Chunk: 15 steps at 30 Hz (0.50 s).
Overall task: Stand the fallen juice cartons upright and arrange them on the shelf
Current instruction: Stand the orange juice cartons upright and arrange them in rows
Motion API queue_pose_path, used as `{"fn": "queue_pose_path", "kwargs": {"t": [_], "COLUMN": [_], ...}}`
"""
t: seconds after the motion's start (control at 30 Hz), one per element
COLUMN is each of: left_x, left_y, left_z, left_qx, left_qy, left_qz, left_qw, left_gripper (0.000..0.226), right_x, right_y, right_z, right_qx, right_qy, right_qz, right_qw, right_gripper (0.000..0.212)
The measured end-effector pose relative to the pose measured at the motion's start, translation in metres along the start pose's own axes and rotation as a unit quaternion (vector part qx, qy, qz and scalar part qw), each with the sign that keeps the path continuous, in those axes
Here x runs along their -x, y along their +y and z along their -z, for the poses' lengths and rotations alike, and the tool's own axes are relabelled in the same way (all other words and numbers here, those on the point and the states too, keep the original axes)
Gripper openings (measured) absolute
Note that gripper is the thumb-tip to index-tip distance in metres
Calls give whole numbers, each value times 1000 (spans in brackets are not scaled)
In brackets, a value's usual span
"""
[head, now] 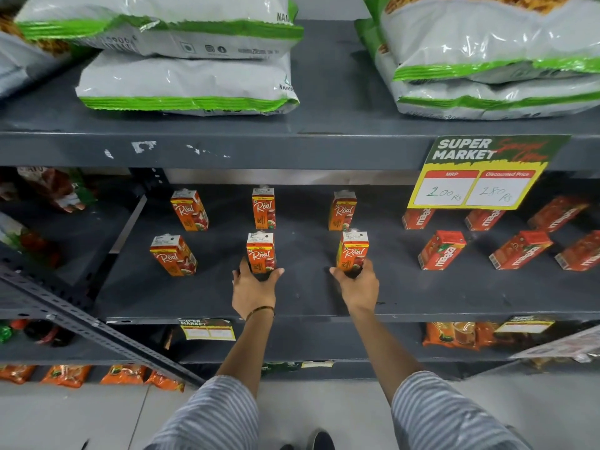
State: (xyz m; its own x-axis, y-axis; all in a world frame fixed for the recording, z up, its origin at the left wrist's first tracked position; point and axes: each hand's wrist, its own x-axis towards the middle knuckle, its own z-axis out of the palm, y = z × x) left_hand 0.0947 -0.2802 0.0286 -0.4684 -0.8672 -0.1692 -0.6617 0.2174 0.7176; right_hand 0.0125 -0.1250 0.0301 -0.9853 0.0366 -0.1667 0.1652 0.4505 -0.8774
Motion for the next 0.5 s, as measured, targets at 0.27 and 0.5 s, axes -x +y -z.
{"fn": "queue_pose_path", "kwargs": {"t": [0.27, 0.5], "left_x": [-1, -1], "left_y": [8, 8], "left_z": [2, 4], "left_qx": [-31, -37], "left_qy": [20, 27], "left_qz": [0, -10], "left_qw": [999, 999], "left_gripper": [65, 62], "right_x": [-3, 0], "right_y": [-5, -7], "right_z": [-1, -5], "right_qx": [82, 110], "right_qy": [9, 18], "right_qz": [18, 21], "right_qw": [996, 993], "right_gripper": [50, 52]}}
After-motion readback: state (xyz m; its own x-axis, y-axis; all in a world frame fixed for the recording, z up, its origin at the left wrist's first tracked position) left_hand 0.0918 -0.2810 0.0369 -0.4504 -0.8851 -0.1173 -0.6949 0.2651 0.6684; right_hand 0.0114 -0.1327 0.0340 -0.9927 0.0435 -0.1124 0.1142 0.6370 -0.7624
